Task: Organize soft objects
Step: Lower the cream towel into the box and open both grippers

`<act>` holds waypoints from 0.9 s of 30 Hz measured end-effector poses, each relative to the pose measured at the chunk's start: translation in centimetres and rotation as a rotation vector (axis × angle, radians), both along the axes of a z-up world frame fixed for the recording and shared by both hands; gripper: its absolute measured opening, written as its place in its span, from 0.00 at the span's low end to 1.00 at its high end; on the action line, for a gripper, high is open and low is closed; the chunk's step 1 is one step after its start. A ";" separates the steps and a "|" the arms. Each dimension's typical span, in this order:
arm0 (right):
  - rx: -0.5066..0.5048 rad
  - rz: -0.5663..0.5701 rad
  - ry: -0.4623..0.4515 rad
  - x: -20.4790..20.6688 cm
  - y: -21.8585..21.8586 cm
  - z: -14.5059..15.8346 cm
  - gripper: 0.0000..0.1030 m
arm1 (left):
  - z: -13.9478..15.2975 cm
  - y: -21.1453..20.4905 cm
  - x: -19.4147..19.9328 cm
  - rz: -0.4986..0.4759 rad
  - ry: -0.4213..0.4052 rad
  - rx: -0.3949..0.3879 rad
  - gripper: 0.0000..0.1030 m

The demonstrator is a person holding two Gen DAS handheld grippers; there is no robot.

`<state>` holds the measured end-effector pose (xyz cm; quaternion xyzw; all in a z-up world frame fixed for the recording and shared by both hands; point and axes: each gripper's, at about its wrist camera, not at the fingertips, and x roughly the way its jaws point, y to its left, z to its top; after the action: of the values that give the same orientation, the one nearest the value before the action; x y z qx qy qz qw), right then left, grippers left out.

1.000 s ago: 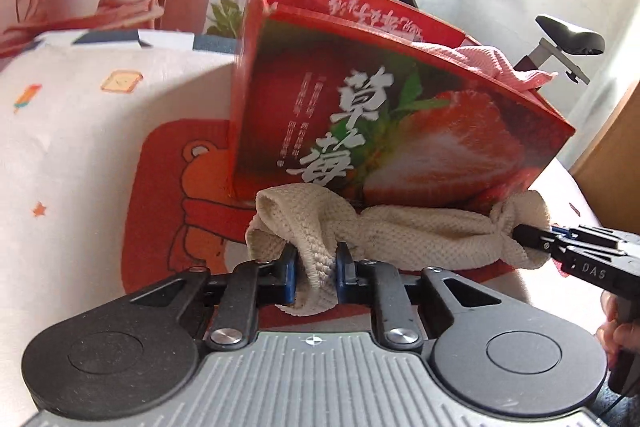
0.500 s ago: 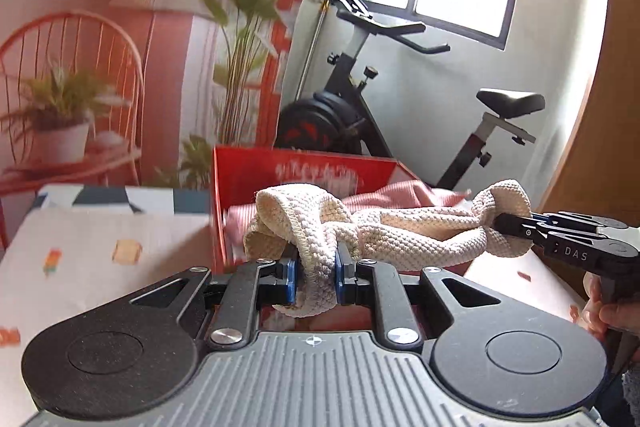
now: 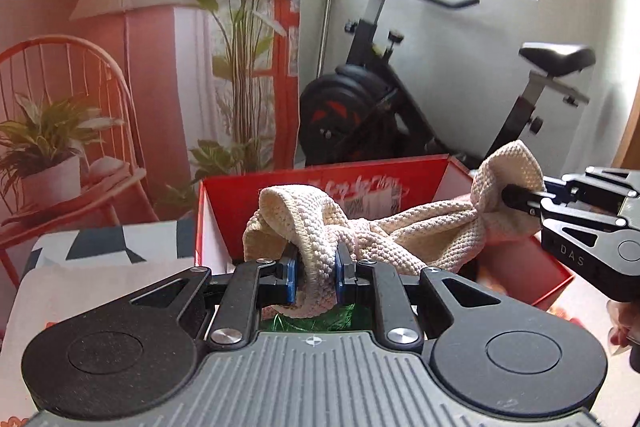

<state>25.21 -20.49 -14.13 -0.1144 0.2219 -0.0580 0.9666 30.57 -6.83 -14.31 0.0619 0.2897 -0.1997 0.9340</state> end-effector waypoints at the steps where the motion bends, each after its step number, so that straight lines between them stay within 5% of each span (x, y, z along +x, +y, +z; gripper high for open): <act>1: -0.008 0.004 0.019 0.4 0.3 -0.6 0.13 | -0.7 -0.2 0.5 0.001 0.025 0.013 0.18; 9: -0.023 0.021 0.135 1.3 1.1 -3.2 0.15 | -2.9 0.5 1.8 0.020 0.115 0.062 0.25; 12: -0.010 0.022 0.119 0.6 0.7 -2.3 0.27 | -1.7 1.4 1.5 0.038 0.096 0.030 0.63; 13: -0.004 0.026 0.112 0.2 0.7 -1.9 0.32 | -1.1 1.6 1.2 0.047 0.079 0.021 0.73; 15: 0.007 0.028 0.102 -0.7 0.7 -0.9 0.46 | 0.1 2.2 0.5 0.056 0.056 0.001 0.79; 17: 0.023 0.018 0.083 -1.6 0.7 0.4 0.77 | 1.4 2.9 -0.4 0.058 0.041 -0.024 0.87; 19: 0.043 -0.007 0.056 -2.6 0.7 1.8 0.98 | 2.7 3.4 -1.7 0.053 0.019 -0.043 0.90; 27: 0.191 -0.027 -0.029 -8.0 0.8 8.2 1.00 | 8.4 4.7 -8.5 0.041 -0.119 -0.062 1.00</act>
<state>17.24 -19.67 -5.93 -0.0177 0.2138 -0.0513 0.9754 22.10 -2.13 -5.95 0.0386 0.2286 -0.1852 0.9550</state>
